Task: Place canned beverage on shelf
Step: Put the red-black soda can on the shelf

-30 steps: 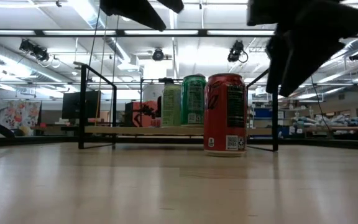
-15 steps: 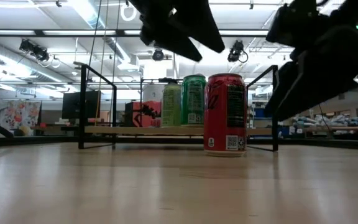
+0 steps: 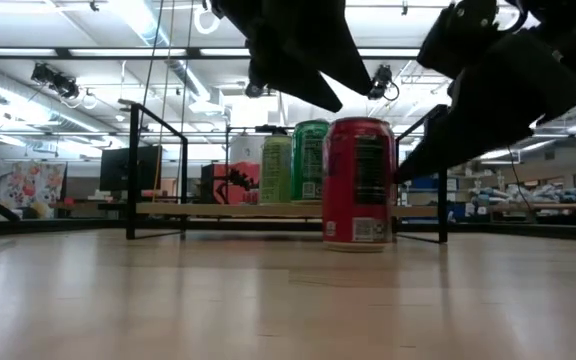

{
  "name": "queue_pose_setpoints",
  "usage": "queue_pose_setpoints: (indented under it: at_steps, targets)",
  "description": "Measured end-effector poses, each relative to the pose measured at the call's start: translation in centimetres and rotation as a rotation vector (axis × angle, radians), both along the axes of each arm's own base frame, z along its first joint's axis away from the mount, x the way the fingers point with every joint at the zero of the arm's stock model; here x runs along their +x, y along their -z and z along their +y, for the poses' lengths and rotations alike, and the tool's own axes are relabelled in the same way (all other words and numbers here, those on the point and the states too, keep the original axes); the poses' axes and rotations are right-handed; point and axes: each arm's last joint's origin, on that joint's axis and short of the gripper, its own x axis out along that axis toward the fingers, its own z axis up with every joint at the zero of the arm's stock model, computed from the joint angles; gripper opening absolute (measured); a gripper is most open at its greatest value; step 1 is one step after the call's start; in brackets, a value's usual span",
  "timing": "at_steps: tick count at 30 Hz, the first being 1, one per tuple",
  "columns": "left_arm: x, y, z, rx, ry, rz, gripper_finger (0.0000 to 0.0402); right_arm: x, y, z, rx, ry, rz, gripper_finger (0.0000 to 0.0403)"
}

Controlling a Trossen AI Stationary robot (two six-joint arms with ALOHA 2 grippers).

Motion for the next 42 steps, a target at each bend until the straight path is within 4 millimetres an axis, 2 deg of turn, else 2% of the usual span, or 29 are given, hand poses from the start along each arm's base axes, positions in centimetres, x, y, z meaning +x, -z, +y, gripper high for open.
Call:
queue_pose_setpoints:
  at_steps: [8,15,24,31,36,42]
  targets:
    - [-0.2,-0.4,0.1,0.007,-0.011,-0.008,0.0347,0.3,-0.5,0.5,0.045,-0.037,-0.066,0.0396]
    - [-0.1,-0.8,0.2,0.026,-0.010,-0.036,0.0347,0.8,-1.3,1.0,0.078,-0.149,-0.127,0.0396]
    - [0.2,-0.9,0.7,0.022,0.019,-0.033,0.0352,-0.4,-0.2,1.7,0.070,-0.161,0.002,0.0396]
    - [1.3,-0.7,2.7,0.016,0.017,-0.017,0.0373,-1.9,0.6,2.6,0.039,-0.097,0.073,0.0396]
    - [1.8,-0.4,4.4,-0.090,0.043,-0.003,0.0397,-2.5,0.6,3.2,-0.008,-0.078,0.058,0.0396]
    - [1.8,-0.2,5.1,-0.099,0.061,0.018,0.0400,-2.5,0.6,3.2,-0.014,-0.077,0.060,0.0396]
